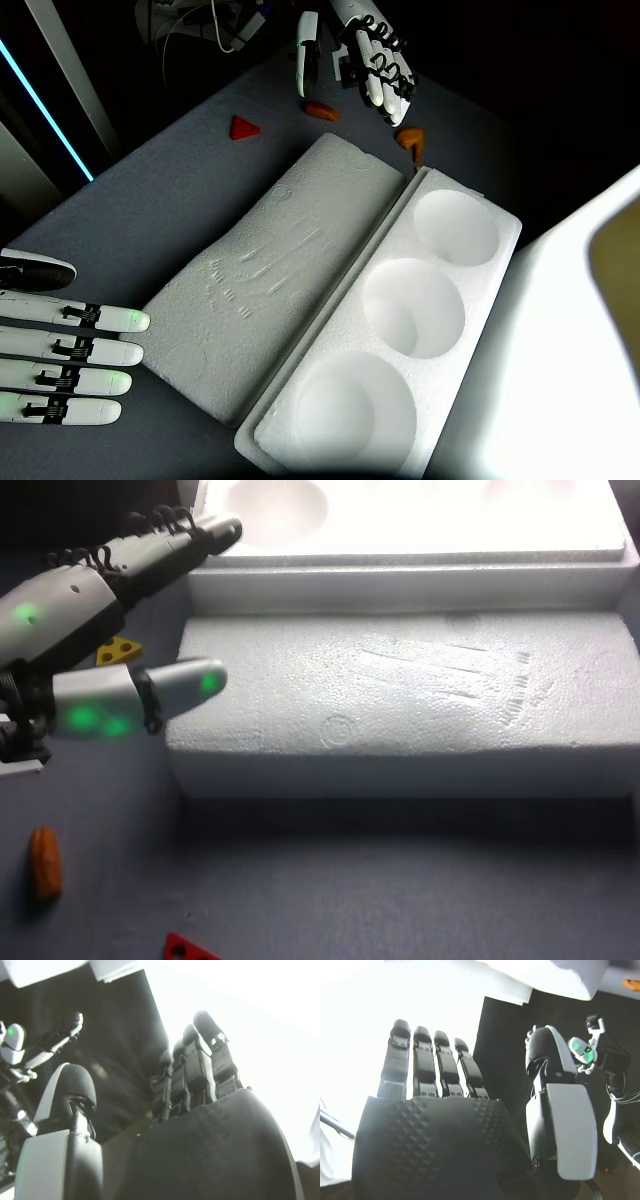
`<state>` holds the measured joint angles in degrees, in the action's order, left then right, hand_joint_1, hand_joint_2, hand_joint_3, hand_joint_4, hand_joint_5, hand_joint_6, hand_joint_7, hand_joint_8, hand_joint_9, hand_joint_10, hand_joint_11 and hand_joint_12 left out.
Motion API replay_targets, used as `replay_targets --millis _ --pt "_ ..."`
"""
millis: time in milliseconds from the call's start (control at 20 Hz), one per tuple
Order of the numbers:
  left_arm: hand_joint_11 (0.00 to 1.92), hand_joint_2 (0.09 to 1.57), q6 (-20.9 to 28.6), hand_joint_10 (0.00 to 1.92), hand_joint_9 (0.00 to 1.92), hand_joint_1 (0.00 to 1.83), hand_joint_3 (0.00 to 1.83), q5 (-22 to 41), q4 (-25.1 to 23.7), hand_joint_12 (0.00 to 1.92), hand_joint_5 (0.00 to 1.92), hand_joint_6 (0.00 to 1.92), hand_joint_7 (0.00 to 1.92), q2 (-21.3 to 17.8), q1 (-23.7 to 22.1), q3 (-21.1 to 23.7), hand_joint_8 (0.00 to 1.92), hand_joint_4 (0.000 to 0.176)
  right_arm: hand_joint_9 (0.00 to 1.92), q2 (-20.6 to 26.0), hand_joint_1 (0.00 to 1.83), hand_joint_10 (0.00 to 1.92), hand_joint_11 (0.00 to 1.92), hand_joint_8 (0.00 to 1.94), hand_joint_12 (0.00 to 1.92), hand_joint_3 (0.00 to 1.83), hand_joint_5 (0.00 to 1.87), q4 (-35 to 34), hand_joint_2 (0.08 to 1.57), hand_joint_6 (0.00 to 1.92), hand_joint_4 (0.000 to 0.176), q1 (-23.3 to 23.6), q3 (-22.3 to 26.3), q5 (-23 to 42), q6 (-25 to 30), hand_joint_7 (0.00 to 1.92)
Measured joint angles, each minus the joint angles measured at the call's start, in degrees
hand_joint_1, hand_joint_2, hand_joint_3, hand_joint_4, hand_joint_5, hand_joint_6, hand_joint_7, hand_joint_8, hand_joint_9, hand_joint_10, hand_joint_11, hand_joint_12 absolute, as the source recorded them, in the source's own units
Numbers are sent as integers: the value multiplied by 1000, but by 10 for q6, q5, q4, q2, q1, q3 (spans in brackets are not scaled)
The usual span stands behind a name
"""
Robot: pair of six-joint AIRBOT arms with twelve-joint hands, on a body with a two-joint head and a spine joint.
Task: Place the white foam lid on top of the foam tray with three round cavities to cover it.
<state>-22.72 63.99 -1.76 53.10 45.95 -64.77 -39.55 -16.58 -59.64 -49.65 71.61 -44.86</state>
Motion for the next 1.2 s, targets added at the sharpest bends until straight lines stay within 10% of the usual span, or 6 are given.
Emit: replay_targets --millis 200,650,850,1200 --pt "0 1170 -16 0 0 380 0 4 29 0 0 0 0 -13 19 14 0 37 0 0 384 0 0 0 739 0 0 -13 1260 0 0 -14 3 10 0 0" --pt "0 1079 -33 0 0 388 0 -14 109 0 0 0 0 -19 86 31 0 0 0 -12 409 0 0 0 735 1 0 -45 1198 0 0 -35 7 12 0 0" --pt "0 1061 -41 0 0 424 0 -64 108 0 1 0 0 -24 86 17 0 0 0 -26 485 0 0 0 177 0 0 -62 1191 0 0 -35 -3 -14 -3 0" --pt "0 1010 -40 0 0 486 0 -115 102 0 65 15 0 -22 87 9 0 0 0 -43 554 0 0 0 0 0 0 -72 1199 0 0 -20 -18 -53 -14 0"
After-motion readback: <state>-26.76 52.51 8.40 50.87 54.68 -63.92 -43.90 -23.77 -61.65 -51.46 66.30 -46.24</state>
